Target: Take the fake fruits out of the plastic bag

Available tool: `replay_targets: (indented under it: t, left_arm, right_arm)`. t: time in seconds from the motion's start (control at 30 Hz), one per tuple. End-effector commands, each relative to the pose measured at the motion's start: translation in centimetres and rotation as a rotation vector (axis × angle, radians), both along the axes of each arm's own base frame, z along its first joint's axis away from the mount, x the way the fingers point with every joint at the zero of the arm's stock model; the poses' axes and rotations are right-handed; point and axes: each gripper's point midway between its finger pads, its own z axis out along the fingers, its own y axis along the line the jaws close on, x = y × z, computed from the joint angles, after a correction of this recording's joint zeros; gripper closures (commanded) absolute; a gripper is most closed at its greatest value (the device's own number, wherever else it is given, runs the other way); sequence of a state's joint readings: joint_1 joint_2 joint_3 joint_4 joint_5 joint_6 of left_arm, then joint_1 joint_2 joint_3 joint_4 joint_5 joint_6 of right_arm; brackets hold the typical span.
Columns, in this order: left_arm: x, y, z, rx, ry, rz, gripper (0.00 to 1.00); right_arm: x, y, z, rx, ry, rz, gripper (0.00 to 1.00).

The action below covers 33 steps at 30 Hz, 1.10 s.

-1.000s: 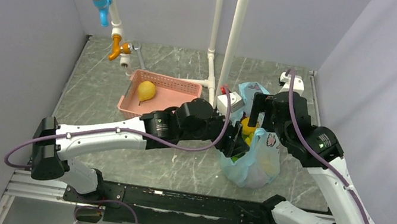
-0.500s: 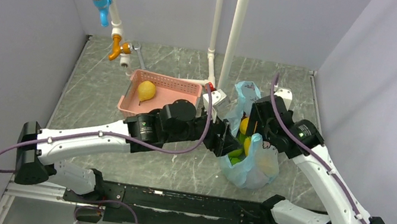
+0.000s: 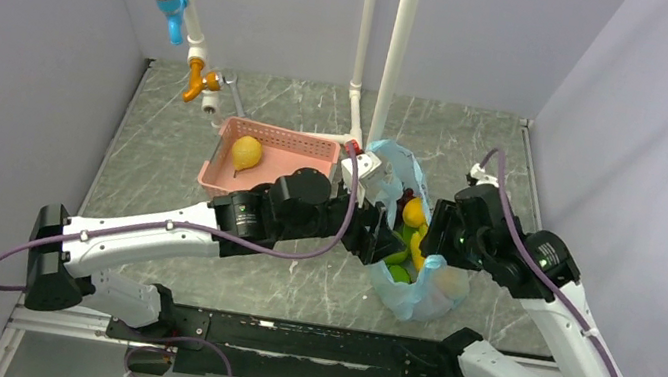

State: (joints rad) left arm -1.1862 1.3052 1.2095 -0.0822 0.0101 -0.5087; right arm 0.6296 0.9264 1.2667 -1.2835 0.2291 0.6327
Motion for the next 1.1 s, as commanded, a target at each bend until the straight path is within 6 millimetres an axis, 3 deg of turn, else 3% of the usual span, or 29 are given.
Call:
replay_targets:
  t: [0.0, 0.13, 0.27, 0.43, 0.67, 0.73, 0.87, 1.07]
  left_arm:
    - [0.2, -0.3, 1.9, -0.024, -0.038, -0.001, 0.23]
    - [0.4, -1.3, 1.0, 0.032, -0.045, -0.026, 0.28]
    - [0.9, -2.5, -0.2, 0.075, -0.064, -0.041, 0.43]
    - [2.0, -3.7, -2.6, 0.113, -0.088, -0.022, 0.61]
    - [2.3, -5.8, -6.8, 0.162, -0.095, -0.043, 0.6]
    - [3.2, -5.9, -8.6, 0.213, -0.117, 0.011, 0.6]
    - [4.2, -6.3, -12.1, 0.298, -0.118, 0.041, 0.5]
    - [3.3, -6.6, -16.0, 0.348, -0.039, 0.006, 0.39]
  right_arm:
    - [-1.2, 0.3, 1.6, 0.086, -0.036, 0.023, 0.46]
    - [-1.5, 1.4, 2.1, 0.152, -0.082, 0.093, 0.72]
    - [-1.7, 1.9, 2.2, 0.183, -0.121, 0.147, 1.0]
    - [-2.2, 2.6, 3.3, 0.254, -0.201, 0.211, 1.0]
    - [-2.8, 3.5, 2.8, 0.276, -0.214, 0.302, 1.0]
    - [-2.8, 3.5, 2.9, 0.28, -0.229, 0.303, 1.0]
    - [-3.1, 3.4, 3.4, 0.293, -0.262, 0.321, 1.0]
    - [-2.8, 2.8, 2.9, 0.253, -0.255, 0.297, 1.0]
